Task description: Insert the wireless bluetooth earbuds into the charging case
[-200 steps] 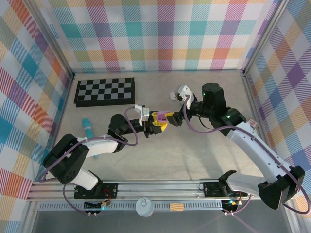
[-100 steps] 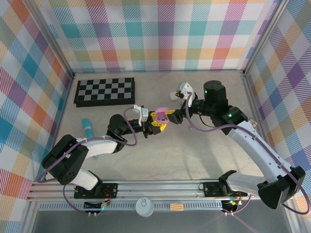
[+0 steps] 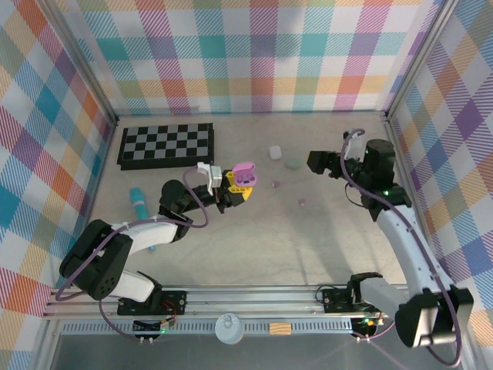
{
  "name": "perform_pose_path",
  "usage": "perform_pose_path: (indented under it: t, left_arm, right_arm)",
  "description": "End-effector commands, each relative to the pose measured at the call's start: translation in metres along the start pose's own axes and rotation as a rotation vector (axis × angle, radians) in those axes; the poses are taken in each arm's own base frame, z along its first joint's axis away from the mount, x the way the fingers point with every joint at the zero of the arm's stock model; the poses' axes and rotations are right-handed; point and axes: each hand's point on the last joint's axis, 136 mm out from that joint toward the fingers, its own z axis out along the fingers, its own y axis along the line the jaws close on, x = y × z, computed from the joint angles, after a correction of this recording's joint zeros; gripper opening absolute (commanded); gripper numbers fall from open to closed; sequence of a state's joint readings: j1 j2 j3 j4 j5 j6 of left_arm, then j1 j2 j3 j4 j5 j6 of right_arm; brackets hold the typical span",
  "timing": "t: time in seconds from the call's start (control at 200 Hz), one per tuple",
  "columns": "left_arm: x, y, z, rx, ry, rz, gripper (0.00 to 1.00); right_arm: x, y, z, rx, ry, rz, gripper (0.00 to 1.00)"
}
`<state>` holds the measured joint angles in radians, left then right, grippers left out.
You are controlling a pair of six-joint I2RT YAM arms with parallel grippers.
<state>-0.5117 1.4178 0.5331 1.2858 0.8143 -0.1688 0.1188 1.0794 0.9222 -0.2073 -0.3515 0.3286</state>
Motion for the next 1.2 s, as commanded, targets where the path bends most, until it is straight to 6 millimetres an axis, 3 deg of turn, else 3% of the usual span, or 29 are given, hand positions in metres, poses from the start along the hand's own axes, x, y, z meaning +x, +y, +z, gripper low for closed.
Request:
perform_pose_path:
  t: [0.0,0.13,0.295,0.415,0.74,0.945,1.195]
  left_arm:
    - [-0.014,-0.009,-0.004,0.031,-0.032,0.038,0.32]
    - [-0.015,-0.008,-0.005,0.028,-0.035,0.043,0.32]
    - [-0.017,-0.009,-0.006,0.026,-0.038,0.047,0.32]
    - [-0.017,-0.009,-0.008,0.025,-0.036,0.046,0.32]
    - [-0.017,-0.01,-0.01,0.017,-0.027,0.048,0.32]
    - [-0.017,-0.01,-0.01,0.017,-0.029,0.049,0.32]
    - [-0.017,-0.01,-0.011,0.014,-0.028,0.049,0.32]
  right_arm:
    - [0.056,-0.054,0.013,0.243,0.222,0.281,0.91]
    - [0.099,-0.071,0.038,0.261,0.374,0.416,0.88]
    - [0.129,-0.074,0.077,0.233,0.476,0.474,0.76]
    - [0.131,-0.062,0.111,0.127,0.493,0.506,0.65]
    - [0.14,-0.049,0.178,0.043,0.568,0.531,0.56]
    - [0.157,-0.045,0.199,0.061,0.622,0.545,0.5]
    - [0.166,-0.037,0.209,0.057,0.65,0.539,0.49]
